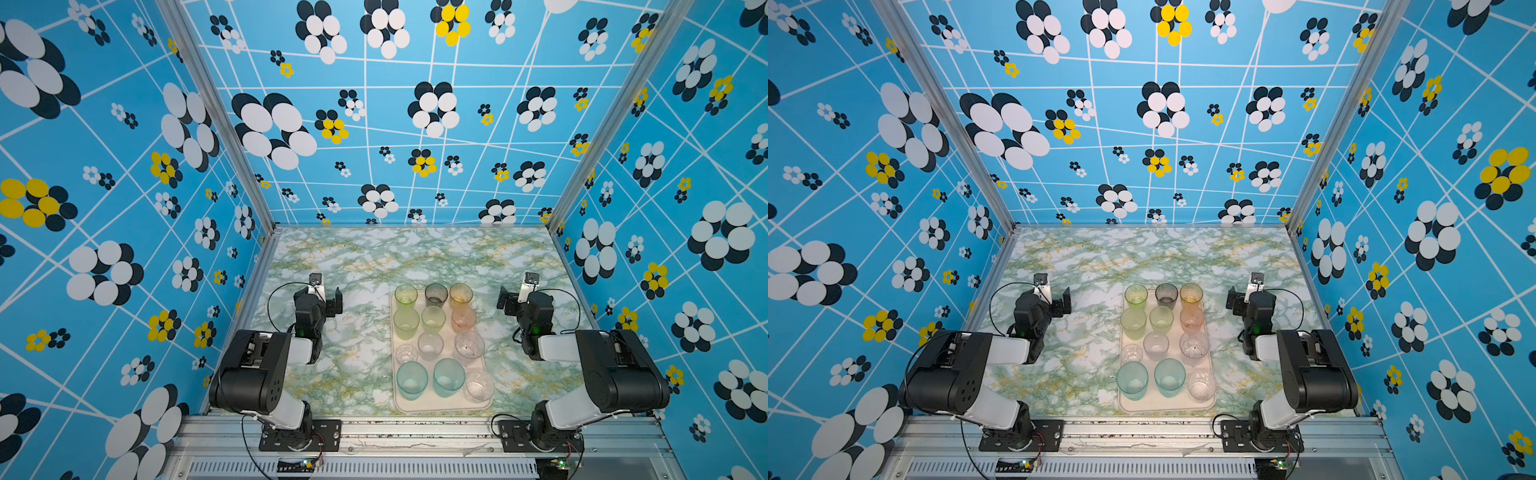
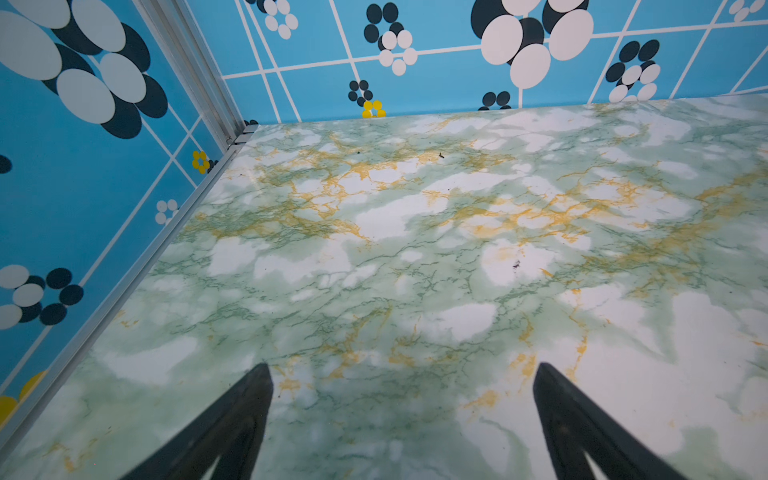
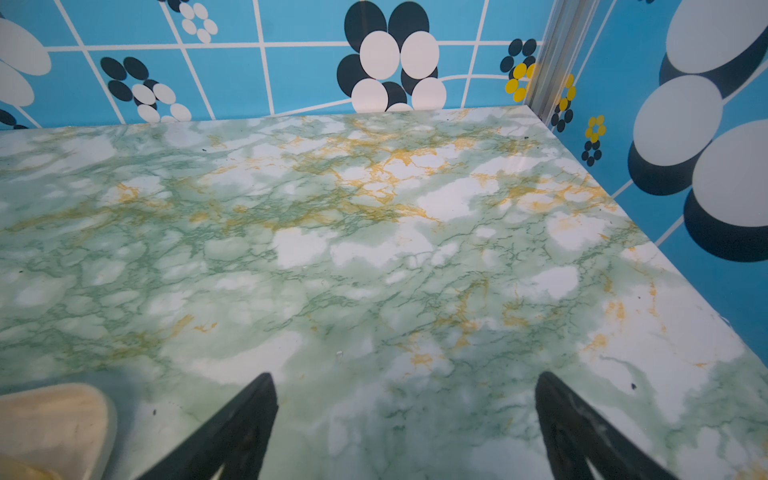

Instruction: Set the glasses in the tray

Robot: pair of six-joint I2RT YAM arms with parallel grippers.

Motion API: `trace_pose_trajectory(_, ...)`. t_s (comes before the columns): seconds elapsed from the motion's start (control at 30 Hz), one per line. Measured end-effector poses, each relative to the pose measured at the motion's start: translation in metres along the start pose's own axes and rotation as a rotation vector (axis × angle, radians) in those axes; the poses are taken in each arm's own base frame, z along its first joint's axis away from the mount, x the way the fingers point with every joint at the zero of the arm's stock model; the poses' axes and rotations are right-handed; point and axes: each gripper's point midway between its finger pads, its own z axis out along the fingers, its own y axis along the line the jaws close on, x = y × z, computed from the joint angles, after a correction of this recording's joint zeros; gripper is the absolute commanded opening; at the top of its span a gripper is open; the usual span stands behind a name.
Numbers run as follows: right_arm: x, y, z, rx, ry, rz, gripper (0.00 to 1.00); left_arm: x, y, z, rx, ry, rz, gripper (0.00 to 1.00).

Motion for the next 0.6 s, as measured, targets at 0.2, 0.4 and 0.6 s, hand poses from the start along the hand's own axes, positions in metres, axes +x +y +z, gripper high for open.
trace_pose_trajectory(0.2,0.0,0.0,0.0,0.0,0.0,0.0,0.99,0.0027,0.0,0.0,0.0,0.011,0.001,0.99)
trace_pose_trajectory(0.4,0.0,0.0,0.0,0.0,0.0,0.0,0.99,0.0032,0.0003,0.0,0.0,0.013,0.001,0.99)
trace_pose_trajectory(0.6,0.0,0.0,0.0,0.0,0.0,0.0,0.99,0.0032,0.0003,0.0,0.0,0.013,0.001,0.99)
